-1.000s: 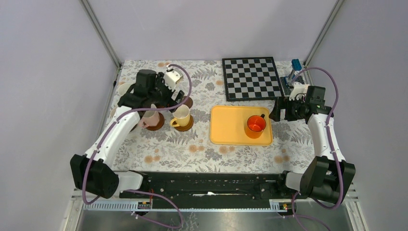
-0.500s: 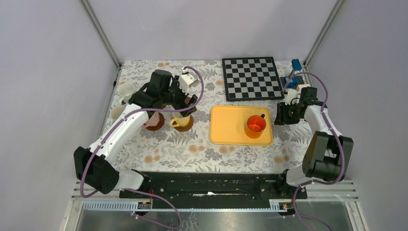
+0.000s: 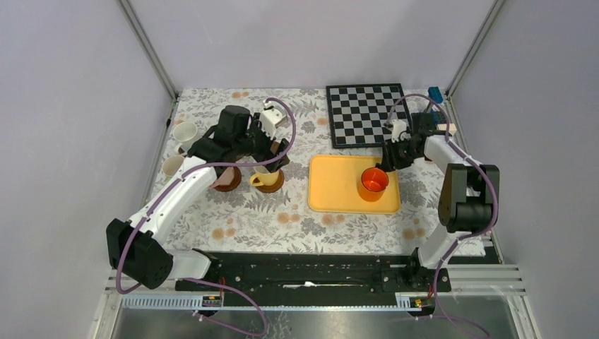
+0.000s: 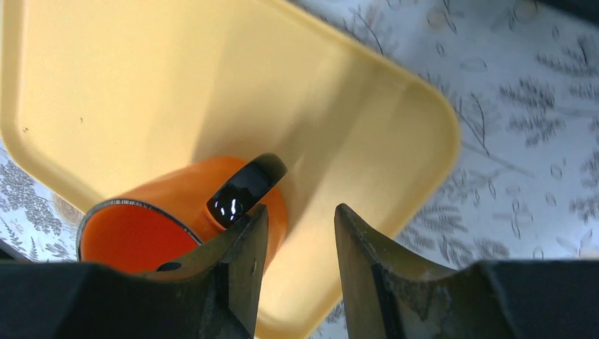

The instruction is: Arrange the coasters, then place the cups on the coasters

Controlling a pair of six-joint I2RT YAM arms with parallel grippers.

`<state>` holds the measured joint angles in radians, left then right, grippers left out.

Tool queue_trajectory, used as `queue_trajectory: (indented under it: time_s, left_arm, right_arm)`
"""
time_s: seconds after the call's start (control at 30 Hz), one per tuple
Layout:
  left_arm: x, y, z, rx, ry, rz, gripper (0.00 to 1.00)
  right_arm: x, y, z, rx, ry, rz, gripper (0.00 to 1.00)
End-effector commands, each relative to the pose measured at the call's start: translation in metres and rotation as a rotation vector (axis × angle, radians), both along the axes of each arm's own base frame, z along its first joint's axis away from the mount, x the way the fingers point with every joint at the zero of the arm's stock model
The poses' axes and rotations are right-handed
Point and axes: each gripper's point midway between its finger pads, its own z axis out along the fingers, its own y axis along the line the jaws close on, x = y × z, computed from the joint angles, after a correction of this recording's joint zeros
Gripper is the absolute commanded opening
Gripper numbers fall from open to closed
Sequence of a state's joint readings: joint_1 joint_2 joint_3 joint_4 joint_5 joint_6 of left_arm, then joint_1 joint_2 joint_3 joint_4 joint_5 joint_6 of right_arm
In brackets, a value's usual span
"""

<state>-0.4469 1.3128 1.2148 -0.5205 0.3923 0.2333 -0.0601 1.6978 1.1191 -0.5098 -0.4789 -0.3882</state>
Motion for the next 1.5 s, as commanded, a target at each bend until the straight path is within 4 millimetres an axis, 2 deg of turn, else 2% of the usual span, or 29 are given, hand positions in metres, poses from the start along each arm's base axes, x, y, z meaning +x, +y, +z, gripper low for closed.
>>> queue_trajectory:
  time_s: [0.0, 0.07, 0.1, 0.27, 0.53, 0.67, 0.77, 0.83, 0.9, 1.0, 1.07, 1.27, 1.37, 1.47]
  left_arm:
    - [0.001, -0.003, 0.018, -0.049, -0.053, 0.004, 0.89]
    - [0.001, -0.004, 0.017, -0.051, -0.049, 0.004, 0.89]
    - [0.002, -0.004, 0.017, -0.052, -0.049, 0.005, 0.89]
    - [0.001, -0.005, 0.014, -0.055, -0.037, 0.002, 0.89]
    - [0.000, -0.007, 0.015, -0.058, -0.027, -0.012, 0.89]
    - [-0.008, -0.013, 0.010, -0.074, -0.003, -0.058, 0.88]
    - [-0.021, -0.025, 0.003, -0.059, 0.009, -0.142, 0.85]
    - [-0.031, -0.039, -0.003, -0.011, 0.003, -0.208, 0.84]
    - [-0.037, -0.052, -0.013, 0.053, 0.005, -0.263, 0.84]
    - [-0.036, -0.069, -0.030, 0.171, 0.027, -0.319, 0.83]
    - [-0.029, -0.079, -0.038, 0.234, 0.040, -0.337, 0.83]
    - [-0.012, -0.120, -0.059, 0.369, 0.053, -0.433, 0.82]
    - [-0.005, -0.147, -0.059, 0.372, 0.040, -0.474, 0.81]
    - [-0.002, -0.169, -0.074, 0.408, 0.050, -0.524, 0.79]
  right_arm:
    - [0.029, 0.029, 0.016, 0.077, -0.056, 0.085, 0.46]
    - [0.035, 0.038, 0.019, 0.109, -0.053, 0.117, 0.46]
    - [0.035, 0.053, 0.021, 0.132, -0.045, 0.156, 0.46]
    - [0.032, 0.096, 0.028, 0.208, -0.013, 0.289, 0.44]
    - [0.002, 0.148, 0.027, 0.238, 0.044, 0.462, 0.43]
    - [-0.014, 0.168, 0.047, 0.306, 0.047, 0.521, 0.45]
    - [-0.012, 0.172, 0.071, 0.344, 0.016, 0.503, 0.50]
    - [0.003, 0.165, 0.089, 0.357, -0.025, 0.425, 0.55]
    - [0.023, 0.148, 0.111, 0.407, -0.057, 0.295, 0.59]
    - [0.045, 0.104, 0.139, 0.478, -0.078, 0.111, 0.62]
    - [0.051, 0.067, 0.146, 0.455, -0.110, 0.006, 0.65]
    - [0.029, 0.003, 0.153, 0.422, -0.169, -0.181, 0.75]
    - [0.017, -0.021, 0.153, 0.412, -0.199, -0.263, 0.81]
    - [0.009, -0.040, 0.155, 0.418, -0.234, -0.345, 0.89]
